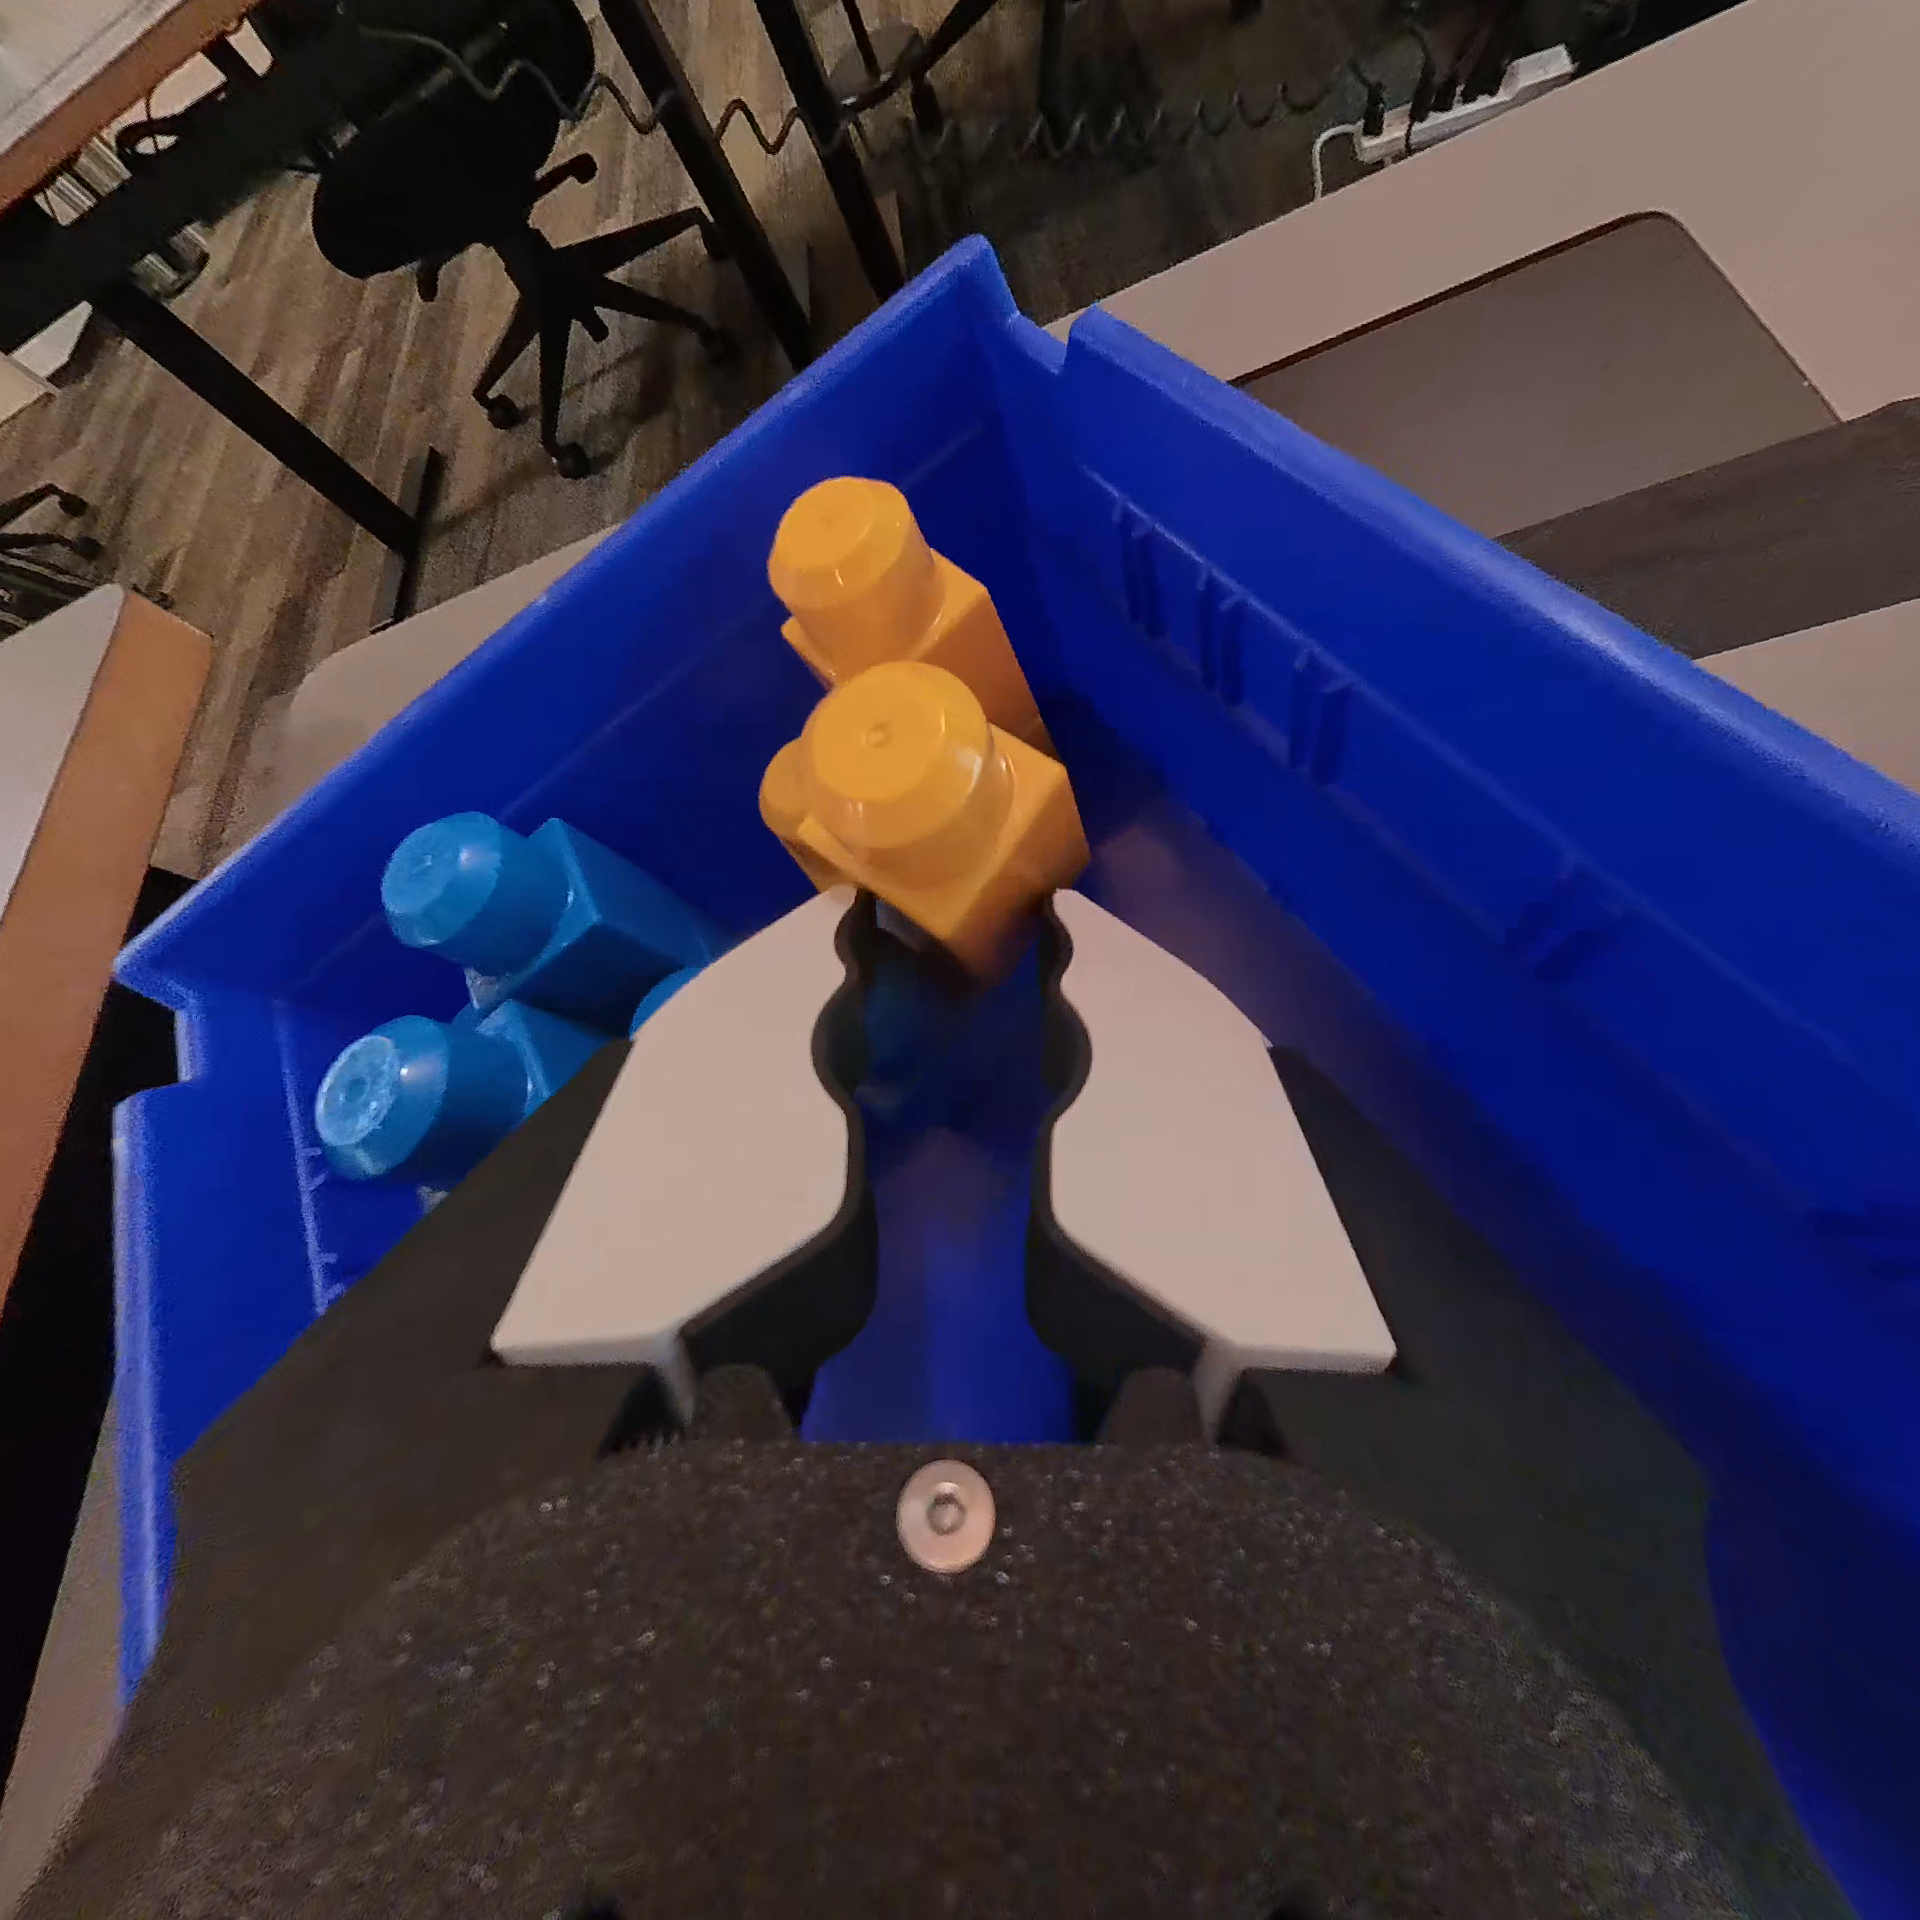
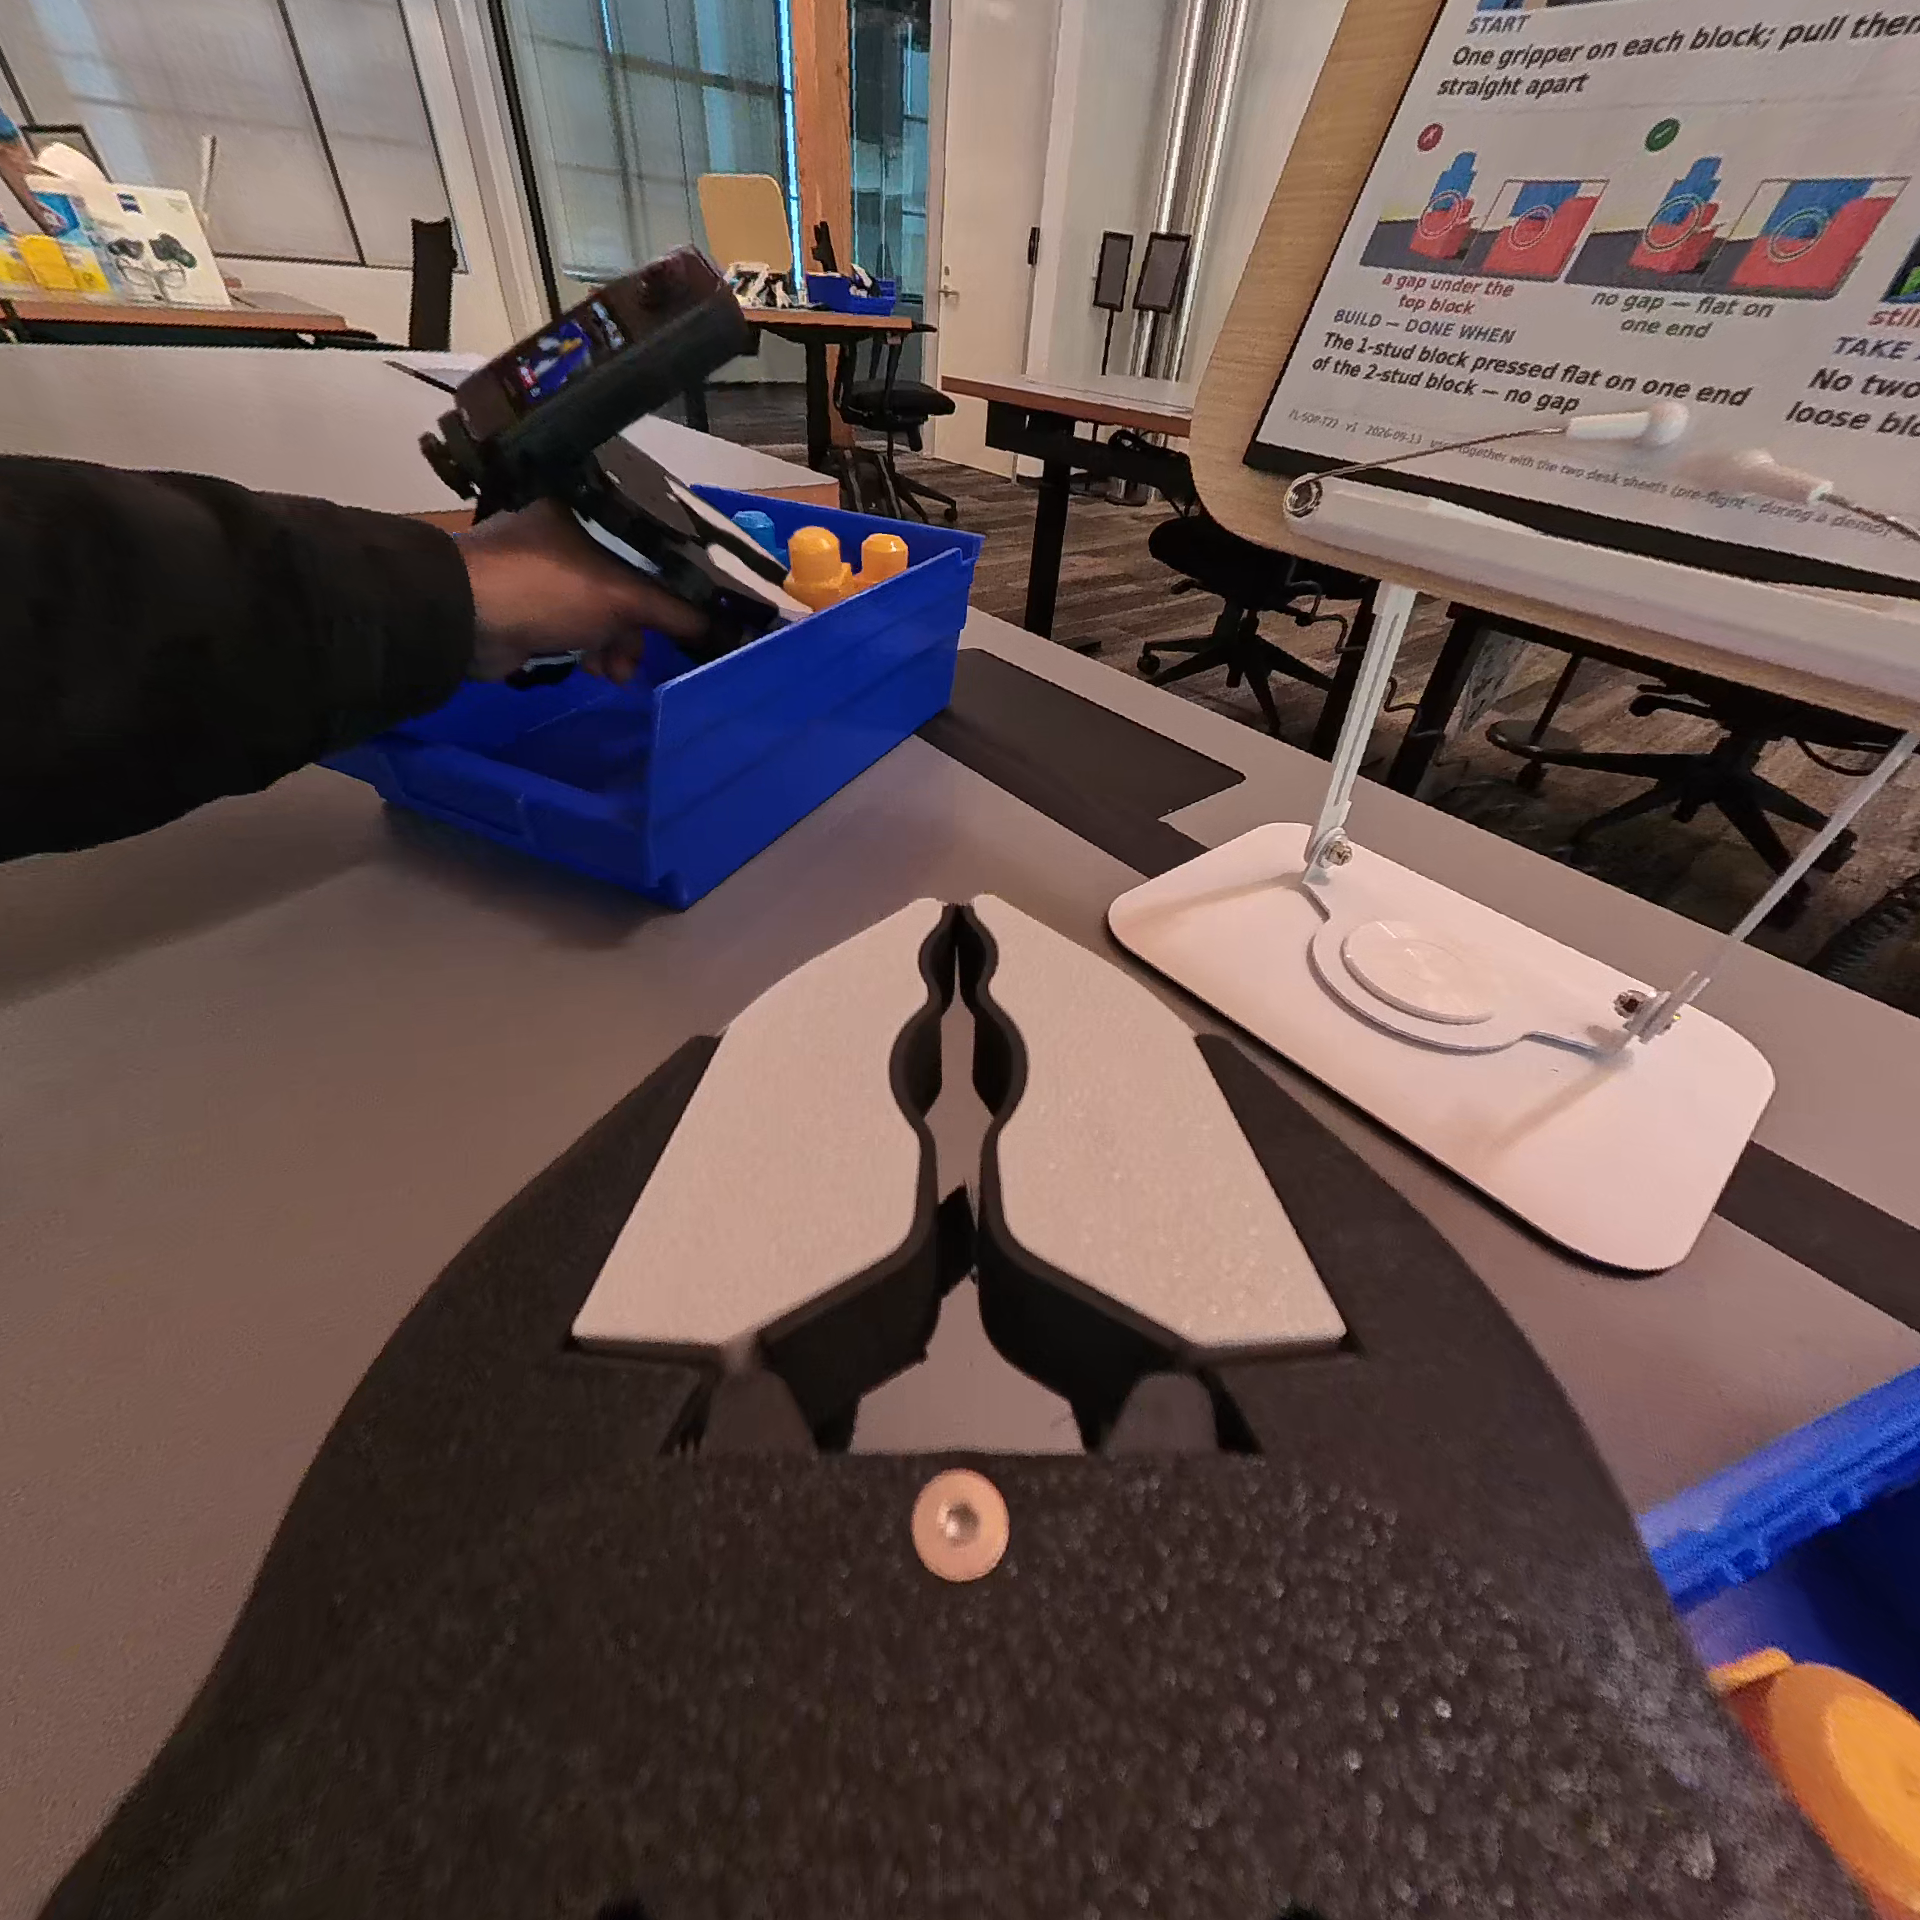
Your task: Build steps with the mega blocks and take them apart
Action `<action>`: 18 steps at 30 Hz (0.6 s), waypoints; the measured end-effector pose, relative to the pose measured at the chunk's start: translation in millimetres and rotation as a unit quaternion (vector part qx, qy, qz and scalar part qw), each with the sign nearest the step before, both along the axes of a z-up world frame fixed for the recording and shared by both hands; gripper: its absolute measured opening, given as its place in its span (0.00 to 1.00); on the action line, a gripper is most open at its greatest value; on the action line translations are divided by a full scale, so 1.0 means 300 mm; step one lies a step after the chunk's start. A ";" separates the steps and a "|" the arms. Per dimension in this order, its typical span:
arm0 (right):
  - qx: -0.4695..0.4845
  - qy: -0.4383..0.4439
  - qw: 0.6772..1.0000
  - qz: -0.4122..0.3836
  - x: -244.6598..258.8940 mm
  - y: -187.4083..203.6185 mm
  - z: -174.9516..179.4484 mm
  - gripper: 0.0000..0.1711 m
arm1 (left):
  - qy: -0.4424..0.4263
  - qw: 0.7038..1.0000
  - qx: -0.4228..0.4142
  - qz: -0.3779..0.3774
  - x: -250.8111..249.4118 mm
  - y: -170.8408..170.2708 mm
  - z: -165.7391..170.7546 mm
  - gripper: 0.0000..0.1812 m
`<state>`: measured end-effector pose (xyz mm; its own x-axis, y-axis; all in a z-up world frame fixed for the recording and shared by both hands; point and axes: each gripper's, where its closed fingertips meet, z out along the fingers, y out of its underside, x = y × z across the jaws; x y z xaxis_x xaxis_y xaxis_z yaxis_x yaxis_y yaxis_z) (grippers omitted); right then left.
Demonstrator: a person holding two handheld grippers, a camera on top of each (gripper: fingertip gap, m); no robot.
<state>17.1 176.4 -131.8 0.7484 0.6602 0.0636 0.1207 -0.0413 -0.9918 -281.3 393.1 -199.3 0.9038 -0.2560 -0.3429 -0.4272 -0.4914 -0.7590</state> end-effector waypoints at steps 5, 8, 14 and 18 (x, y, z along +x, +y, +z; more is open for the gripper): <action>-0.001 -0.005 1.000 0.001 -0.005 -0.003 -0.009 0.00 | -0.002 1.000 0.017 -0.008 0.008 -0.032 0.054 0.16; -0.001 -0.006 1.000 0.001 -0.006 -0.005 -0.010 0.00 | -0.009 0.999 0.035 -0.018 0.026 -0.056 0.105 0.16; 0.002 0.014 1.000 0.010 -0.011 -0.016 0.008 0.00 | -0.069 0.991 0.096 -0.068 0.128 -0.146 0.278 0.16; 0.008 0.037 0.999 0.023 -0.017 -0.030 0.032 0.00 | -0.130 0.971 0.137 -0.145 0.280 -0.277 0.409 0.15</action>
